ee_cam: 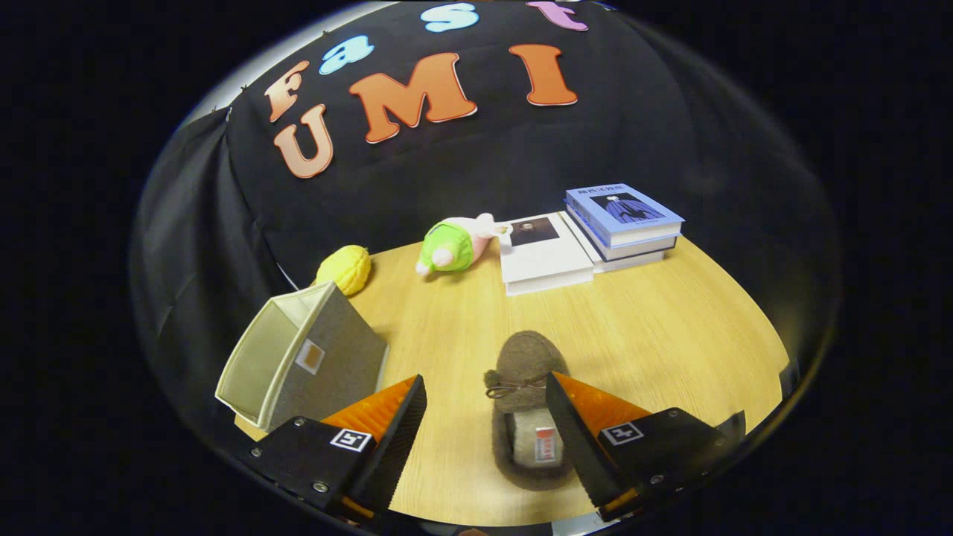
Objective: Open the storage box then place both shoes into the box .Put the left shoe in first, then the right shoe, with the right side of both shoes facing outward in a uniform manner.
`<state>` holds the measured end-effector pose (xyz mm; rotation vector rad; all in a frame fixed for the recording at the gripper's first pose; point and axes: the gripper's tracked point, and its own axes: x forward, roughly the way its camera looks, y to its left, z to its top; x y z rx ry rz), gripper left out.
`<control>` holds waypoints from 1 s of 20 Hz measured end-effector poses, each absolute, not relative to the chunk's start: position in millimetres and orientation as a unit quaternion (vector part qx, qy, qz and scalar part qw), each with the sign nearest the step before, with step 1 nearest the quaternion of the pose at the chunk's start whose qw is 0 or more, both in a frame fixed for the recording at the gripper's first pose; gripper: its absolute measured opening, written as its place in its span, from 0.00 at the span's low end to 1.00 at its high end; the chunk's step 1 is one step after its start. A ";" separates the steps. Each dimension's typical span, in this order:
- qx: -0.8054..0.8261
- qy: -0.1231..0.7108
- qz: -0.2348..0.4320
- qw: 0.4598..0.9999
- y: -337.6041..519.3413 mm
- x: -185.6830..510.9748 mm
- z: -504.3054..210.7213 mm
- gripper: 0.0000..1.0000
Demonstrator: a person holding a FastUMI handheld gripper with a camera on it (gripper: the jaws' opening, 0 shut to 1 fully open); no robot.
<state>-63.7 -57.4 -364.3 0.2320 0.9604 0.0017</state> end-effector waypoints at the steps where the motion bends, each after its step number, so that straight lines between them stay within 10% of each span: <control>1: 0.108 0.470 -0.004 0.876 -65.4 -67.5 -373.1 0.96; 15: 0.099 0.550 0.014 0.829 -89.4 -94.1 -467.8 0.85; 20: 0.133 0.550 0.013 0.825 -90.7 -82.8 -476.4 0.61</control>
